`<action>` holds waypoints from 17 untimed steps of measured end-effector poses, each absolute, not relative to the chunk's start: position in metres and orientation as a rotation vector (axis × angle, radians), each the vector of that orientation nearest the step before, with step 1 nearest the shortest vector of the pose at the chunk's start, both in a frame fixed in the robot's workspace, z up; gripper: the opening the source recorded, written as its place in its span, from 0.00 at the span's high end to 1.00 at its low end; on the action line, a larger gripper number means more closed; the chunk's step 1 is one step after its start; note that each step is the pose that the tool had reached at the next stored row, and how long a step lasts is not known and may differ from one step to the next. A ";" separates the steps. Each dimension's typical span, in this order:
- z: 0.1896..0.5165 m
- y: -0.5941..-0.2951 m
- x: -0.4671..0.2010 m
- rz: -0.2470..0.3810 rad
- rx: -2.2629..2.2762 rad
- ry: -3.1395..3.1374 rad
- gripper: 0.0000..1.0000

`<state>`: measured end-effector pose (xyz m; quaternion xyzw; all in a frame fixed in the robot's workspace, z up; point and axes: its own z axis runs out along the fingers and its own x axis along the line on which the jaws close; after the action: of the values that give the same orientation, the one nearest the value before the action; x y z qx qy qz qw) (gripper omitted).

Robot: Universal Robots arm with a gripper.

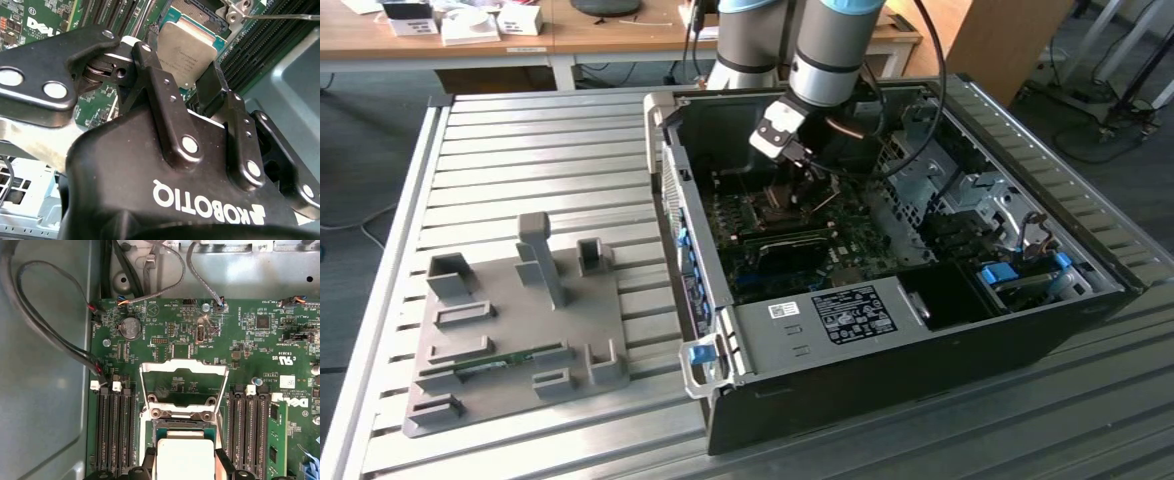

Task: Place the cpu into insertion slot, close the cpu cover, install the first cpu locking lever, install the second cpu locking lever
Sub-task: 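Place the cpu into insertion slot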

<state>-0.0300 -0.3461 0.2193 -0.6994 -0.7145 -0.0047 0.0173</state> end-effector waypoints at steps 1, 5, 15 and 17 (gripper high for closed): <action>0.218 -0.346 -0.030 -0.012 -2.175 -2.221 0.46; 0.216 -0.345 -0.030 -0.010 -2.176 -2.222 0.46; 0.208 -0.342 -0.034 -0.010 -2.176 -2.222 0.46; 0.207 -0.342 -0.034 -0.009 -2.177 -2.222 0.46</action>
<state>-0.0344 -0.3417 0.2068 -0.6997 -0.7143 -0.0029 0.0155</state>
